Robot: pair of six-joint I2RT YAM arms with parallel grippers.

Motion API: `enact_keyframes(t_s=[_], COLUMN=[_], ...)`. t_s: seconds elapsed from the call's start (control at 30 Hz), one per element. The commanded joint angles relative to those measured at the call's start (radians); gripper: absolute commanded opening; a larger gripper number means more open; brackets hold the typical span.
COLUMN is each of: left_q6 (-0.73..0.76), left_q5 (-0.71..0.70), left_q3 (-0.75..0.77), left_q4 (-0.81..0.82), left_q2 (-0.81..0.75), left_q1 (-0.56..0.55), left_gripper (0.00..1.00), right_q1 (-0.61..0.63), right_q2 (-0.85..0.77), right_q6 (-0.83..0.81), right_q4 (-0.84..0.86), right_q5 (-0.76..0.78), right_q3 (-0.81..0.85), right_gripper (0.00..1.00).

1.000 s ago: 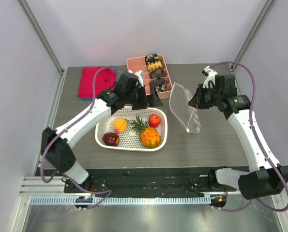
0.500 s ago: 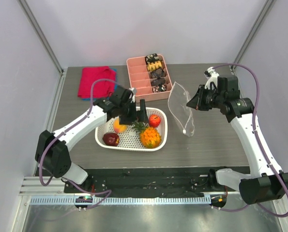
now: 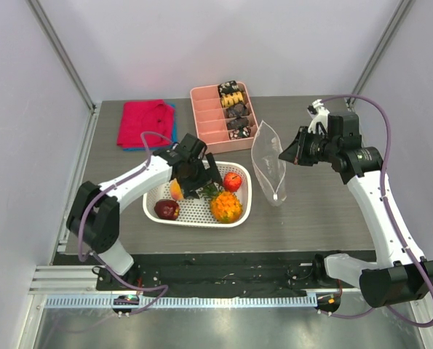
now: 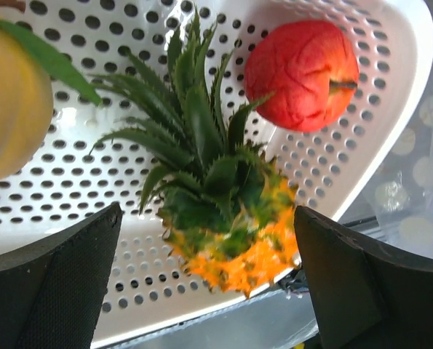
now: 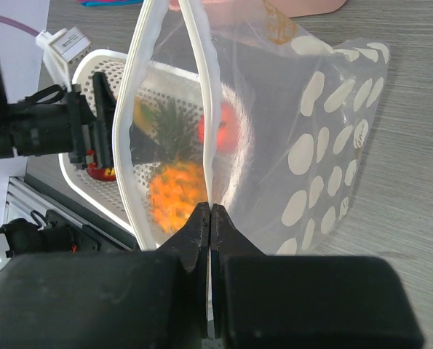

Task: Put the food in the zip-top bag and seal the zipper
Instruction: Pick up the fake fruit from the bin.

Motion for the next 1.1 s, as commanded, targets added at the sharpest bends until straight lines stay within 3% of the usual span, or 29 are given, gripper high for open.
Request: enact_keyframes(t_s=[0.0,0.53,0.6,0.73,1.07], left_q6=[-0.087,-0.119,-0.105,-0.079,-0.021], left_q5=[-0.023,0.070,0.091,0.133,0.147], left_q3=[0.076,0.136,0.148,0.169,0.134], left_q4=[-0.037,-0.029,-0.031,-0.031,-0.044], left_q2=[0.057,0.228,0.234,0.199,0.082], left_q1=[-0.002,0.013,0.018,0.018,0.018], left_gripper=[1.00,1.00,0.93,0.68,0.34], right_q1=[0.000,0.001,0.001,0.001,-0.008], right_q2=[-0.008,0.005,0.006,0.000,-0.020], right_q6=[0.012,0.032,0.037,0.053,0.112], right_q4=[0.026,0.028,0.028,0.024,0.024], right_q5=[-0.031,-0.058,-0.061,-0.070,-0.109], right_q3=[0.037,0.034,0.032,0.032,0.011], right_gripper=[0.01,0.01,0.01,0.01,0.01])
